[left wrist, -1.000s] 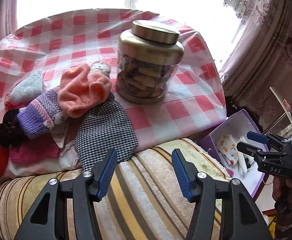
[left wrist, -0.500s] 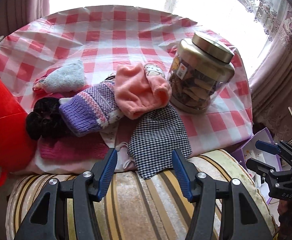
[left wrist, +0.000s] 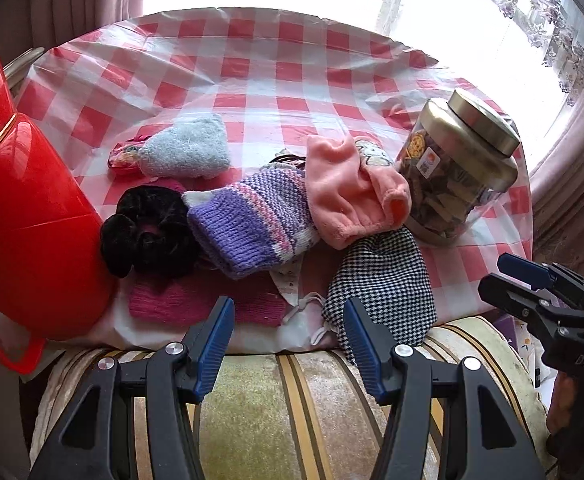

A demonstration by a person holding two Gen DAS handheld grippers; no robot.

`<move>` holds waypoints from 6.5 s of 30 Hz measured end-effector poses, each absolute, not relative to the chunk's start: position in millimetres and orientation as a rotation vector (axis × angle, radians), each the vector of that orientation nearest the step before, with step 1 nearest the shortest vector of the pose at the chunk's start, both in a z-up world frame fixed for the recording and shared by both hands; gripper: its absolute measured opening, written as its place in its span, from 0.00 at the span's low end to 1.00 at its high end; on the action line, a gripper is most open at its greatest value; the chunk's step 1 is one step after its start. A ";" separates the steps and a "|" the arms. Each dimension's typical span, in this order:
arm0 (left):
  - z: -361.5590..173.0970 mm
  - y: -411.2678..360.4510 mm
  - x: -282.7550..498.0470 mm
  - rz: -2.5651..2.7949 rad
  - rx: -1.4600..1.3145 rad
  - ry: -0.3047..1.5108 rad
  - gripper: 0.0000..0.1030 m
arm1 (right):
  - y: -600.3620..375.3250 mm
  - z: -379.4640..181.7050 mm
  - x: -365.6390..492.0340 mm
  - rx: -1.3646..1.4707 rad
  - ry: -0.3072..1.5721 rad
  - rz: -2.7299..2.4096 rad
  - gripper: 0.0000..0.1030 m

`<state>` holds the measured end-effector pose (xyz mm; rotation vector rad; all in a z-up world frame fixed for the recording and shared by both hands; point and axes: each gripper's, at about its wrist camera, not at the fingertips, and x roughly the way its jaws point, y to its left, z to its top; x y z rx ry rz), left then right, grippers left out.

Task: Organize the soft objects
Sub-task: 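Move both tools back from the box to the pile of soft items, then grasp the pink cat-face fleece sock with the right tool while the left tool grasps the pink coin purse, then carry the pink sock to the box and release with the right tool while the left tool drops the purse, then withdraw both open tools from the box back to the pile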

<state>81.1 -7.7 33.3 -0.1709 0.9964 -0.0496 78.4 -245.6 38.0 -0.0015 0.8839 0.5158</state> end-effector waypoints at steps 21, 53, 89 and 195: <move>61.3 43.5 149.0 0.161 -0.112 0.884 0.67 | -171.1 21.7 160.0 -0.040 0.853 0.415 0.82; -35.3 178.2 293.9 0.835 -0.593 1.107 0.79 | -138.6 9.6 182.7 -0.088 0.849 0.419 0.17; 67.1 79.7 240.0 0.330 -0.399 0.708 0.21 | -172.6 69.0 126.9 -0.019 0.656 0.507 0.15; 64.4 -208.7 76.6 -0.654 -0.149 0.964 0.65 | -445.1 -112.7 0.7 -0.116 1.473 0.330 0.76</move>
